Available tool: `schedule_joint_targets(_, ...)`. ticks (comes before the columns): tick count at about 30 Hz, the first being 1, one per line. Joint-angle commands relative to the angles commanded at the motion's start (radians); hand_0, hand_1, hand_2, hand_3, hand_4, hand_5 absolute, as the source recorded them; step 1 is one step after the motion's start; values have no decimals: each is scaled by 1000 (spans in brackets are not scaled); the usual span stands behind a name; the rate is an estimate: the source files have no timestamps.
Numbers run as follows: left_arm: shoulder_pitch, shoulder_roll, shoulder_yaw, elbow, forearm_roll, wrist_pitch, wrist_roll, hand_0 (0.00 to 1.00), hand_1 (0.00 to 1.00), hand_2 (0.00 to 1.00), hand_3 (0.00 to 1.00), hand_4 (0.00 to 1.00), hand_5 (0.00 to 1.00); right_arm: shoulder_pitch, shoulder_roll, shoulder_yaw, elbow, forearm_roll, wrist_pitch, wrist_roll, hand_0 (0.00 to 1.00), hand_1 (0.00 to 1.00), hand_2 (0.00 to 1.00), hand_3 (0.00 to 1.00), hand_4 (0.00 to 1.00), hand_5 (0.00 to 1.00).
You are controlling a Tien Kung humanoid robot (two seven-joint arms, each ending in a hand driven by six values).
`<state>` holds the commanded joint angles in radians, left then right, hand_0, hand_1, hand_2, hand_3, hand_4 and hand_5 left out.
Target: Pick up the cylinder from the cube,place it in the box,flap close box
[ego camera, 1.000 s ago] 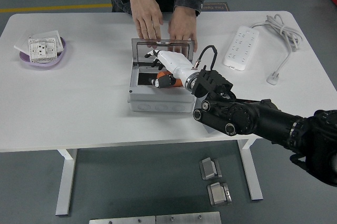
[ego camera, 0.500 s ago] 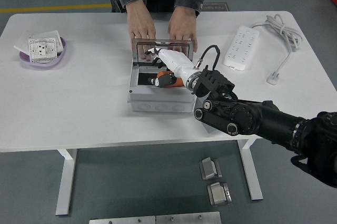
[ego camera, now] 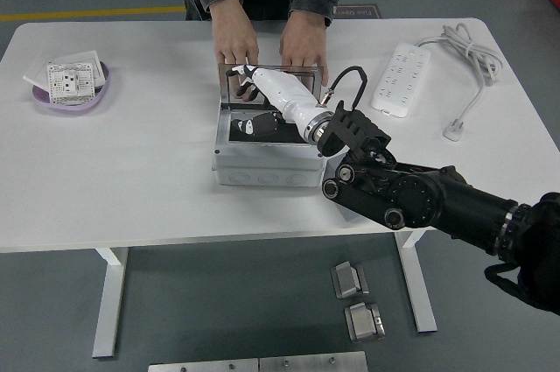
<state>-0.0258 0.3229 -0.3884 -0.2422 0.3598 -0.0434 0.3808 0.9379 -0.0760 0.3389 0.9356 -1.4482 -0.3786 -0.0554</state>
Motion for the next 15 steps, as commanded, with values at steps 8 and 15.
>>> schedule_joint_targets(8, -5, 4, 1, -2, 1, 0, 0, 777, 779, 755, 864, 741, 576, 76, -32, 55, 2, -33, 30, -27, 428, 598, 657, 855, 826, 152)
schedule_joint_targets(15, -9, 7, 12, -2, -7, -1, 1, 777, 779, 756, 864, 740, 575, 156, -30, 10, -110, 46, 63, -24, 441, 596, 658, 847, 829, 175)
